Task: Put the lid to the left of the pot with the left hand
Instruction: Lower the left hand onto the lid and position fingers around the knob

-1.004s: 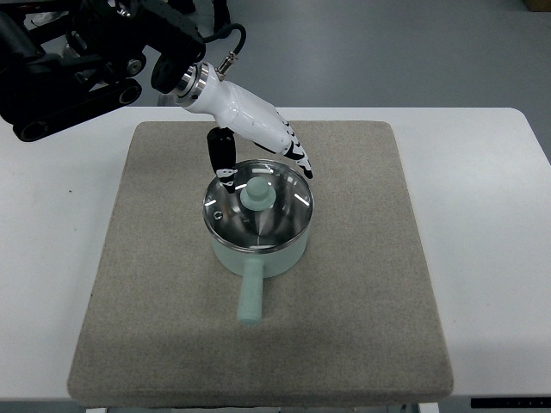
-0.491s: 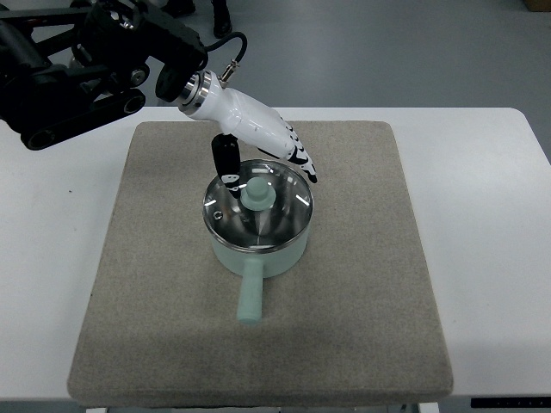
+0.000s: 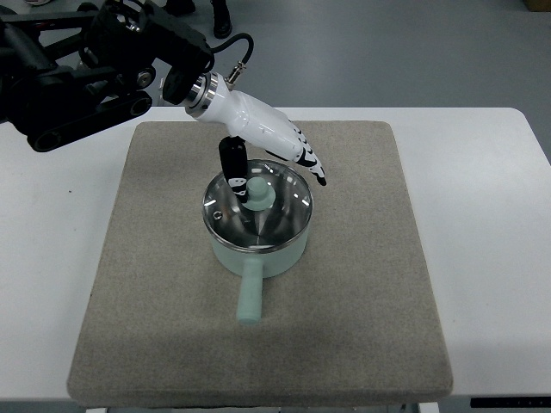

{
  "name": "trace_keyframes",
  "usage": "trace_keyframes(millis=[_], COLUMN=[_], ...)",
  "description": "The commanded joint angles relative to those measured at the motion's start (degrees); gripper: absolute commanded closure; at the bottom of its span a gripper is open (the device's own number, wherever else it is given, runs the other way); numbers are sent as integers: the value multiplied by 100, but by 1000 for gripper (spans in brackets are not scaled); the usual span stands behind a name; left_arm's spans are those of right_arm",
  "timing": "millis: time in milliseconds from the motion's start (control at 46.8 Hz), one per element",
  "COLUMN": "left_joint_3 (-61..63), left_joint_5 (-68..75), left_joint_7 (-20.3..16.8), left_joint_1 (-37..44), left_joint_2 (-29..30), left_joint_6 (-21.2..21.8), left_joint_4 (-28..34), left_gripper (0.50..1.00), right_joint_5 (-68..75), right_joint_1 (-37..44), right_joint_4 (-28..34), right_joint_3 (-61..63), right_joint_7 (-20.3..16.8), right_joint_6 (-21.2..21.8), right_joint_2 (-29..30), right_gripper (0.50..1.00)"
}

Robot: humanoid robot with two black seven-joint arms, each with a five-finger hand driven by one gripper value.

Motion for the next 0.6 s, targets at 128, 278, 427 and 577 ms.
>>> trace_keyframes(millis=[128, 278, 427, 577], left_joint_3=[24, 33, 33, 33], left_joint_5=[89, 124, 159, 159], left_joint_7=[0, 0, 0, 0], left_joint_1=[0, -44, -175, -237], left_joint_2=[-3, -3, 6, 6], left_joint_6=[0, -9, -18, -44], left_joint_4=[26, 26, 26, 0], left_gripper=[521, 521, 521, 521], right_joint_5=[0, 0, 0, 0], right_joint_1=[6, 6, -3, -3], right_joint_4=[0, 0, 0, 0], right_joint_3=[8, -1, -1, -1], right_joint_7=[0, 0, 0, 0], right_joint_6=[0, 0, 0, 0], right_joint_2=[0, 0, 0, 0], right_gripper=[576, 576, 576, 576])
